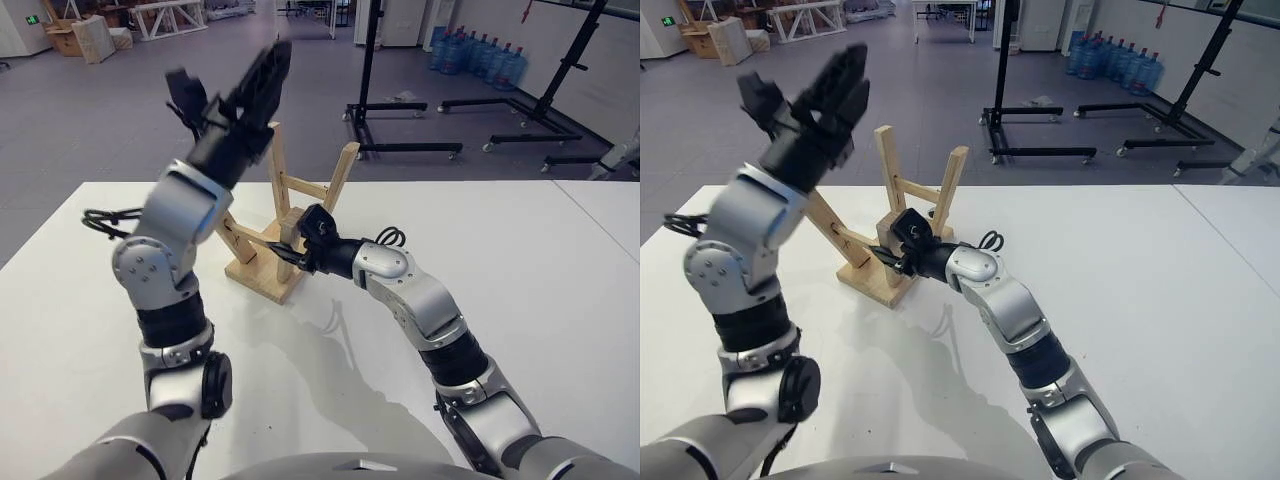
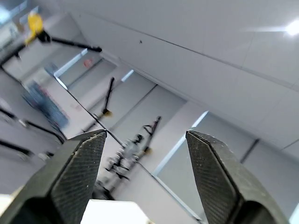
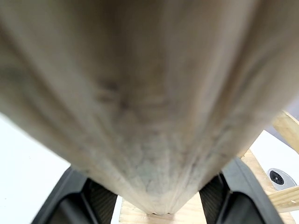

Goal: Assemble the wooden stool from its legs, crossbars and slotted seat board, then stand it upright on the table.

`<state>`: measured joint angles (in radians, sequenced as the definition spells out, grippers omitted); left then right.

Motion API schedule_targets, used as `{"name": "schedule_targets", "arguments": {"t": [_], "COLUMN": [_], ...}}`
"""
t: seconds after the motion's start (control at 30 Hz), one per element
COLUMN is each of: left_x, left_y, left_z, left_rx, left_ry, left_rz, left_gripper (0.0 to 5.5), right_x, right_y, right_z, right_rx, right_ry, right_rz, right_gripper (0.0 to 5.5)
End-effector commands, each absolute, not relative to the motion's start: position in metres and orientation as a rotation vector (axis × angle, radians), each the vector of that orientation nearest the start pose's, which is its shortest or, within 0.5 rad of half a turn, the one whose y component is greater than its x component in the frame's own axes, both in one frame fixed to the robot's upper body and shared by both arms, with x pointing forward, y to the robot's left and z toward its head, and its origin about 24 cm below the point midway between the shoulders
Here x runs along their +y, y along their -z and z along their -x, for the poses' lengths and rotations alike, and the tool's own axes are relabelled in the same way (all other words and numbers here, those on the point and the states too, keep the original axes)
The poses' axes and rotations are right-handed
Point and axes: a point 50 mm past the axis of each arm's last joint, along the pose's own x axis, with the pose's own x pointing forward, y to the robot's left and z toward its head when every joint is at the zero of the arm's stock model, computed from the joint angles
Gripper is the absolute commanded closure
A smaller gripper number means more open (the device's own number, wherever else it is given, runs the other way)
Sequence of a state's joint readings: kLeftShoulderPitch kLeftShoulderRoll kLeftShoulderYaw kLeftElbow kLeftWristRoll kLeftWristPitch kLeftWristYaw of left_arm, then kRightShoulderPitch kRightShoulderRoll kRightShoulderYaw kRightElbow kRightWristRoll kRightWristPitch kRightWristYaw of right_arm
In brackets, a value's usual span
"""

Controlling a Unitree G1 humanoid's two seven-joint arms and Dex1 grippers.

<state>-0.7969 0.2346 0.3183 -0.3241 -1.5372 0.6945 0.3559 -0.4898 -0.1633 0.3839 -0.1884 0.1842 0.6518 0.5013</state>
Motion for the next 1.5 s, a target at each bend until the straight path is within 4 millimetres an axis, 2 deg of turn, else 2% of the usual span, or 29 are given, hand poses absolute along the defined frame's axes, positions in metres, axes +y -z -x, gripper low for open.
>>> {"name": "schedule_targets", "arguments": {"t": [0.03,0.1,0.17,0.23,0.27,0.37,0.47,0.53,0.6,0.7,0.77,0.9,1.03,1.1,1.27,1.4,1.5], "left_x": [0.225,0.277,0.316,0.341,0.351,0.362,0.343,0.322,0.298,0.269,0.264,0.278,0.3,0.298,0.249,0.19,0.167], "left_y": [-0.349,-0.358,-0.345,-0.322,-0.304,-0.256,-0.196,-0.17,-0.155,-0.147,-0.145,-0.137,-0.134,-0.132,-0.13,-0.125,-0.118], "left_z": [-0.283,-0.286,-0.293,-0.3,-0.305,-0.313,-0.32,-0.32,-0.317,-0.307,-0.298,-0.285,-0.281,-0.282,-0.287,-0.28,-0.272], "left_rx": [-0.433,-0.464,-0.409,-0.331,-0.298,-0.207,-0.107,-0.068,-0.035,-0.004,0.012,0.058,0.071,0.071,0.047,0.05,0.076], "left_ry": [0.456,0.31,0.189,0.145,0.132,0.157,0.244,0.311,0.383,0.46,0.487,0.445,0.363,0.364,0.471,0.605,0.661], "left_rz": [0.352,0.192,0.01,-0.092,-0.063,-0.036,0.044,0.091,0.113,0.155,0.172,0.189,0.194,0.204,0.243,0.268,0.28], "left_gripper": [2.37,2.37,2.37,2.37,2.37,2.37,2.37,2.37,2.37,2.37,2.37,2.37,2.37,2.37,2.37,2.37,2.37], "right_x": [-0.053,-0.053,-0.052,-0.053,-0.054,-0.056,-0.055,-0.057,-0.061,-0.069,-0.074,-0.074,-0.072,-0.072,-0.067,-0.052,-0.043], "right_y": [-0.088,-0.089,-0.091,-0.092,-0.093,-0.096,-0.102,-0.104,-0.105,-0.107,-0.107,-0.107,-0.106,-0.105,-0.105,-0.105,-0.105], "right_z": [-0.27,-0.269,-0.268,-0.267,-0.267,-0.265,-0.26,-0.256,-0.252,-0.249,-0.249,-0.248,-0.246,-0.246,-0.245,-0.248,-0.251], "right_rx": [0.362,0.364,0.365,0.365,0.365,0.365,0.362,0.368,0.378,0.387,0.393,0.395,0.399,0.401,0.407,0.409,0.406], "right_ry": [-1.016,-1.038,-1.068,-1.084,-1.092,-1.123,-1.182,-1.218,-1.242,-1.256,-1.253,-1.253,-1.264,-1.265,-1.276,-1.292,-1.294], "right_rz": [0.181,0.172,0.164,0.163,0.161,0.154,0.144,0.148,0.151,0.154,0.16,0.157,0.147,0.145,0.155,0.199,0.213], "right_gripper": [3.37,3.37,3.37,3.37,3.37,3.37,3.37,3.37,3.37,3.37,3.37,3.37,3.37,3.37,3.37,3.37,3.37]}}
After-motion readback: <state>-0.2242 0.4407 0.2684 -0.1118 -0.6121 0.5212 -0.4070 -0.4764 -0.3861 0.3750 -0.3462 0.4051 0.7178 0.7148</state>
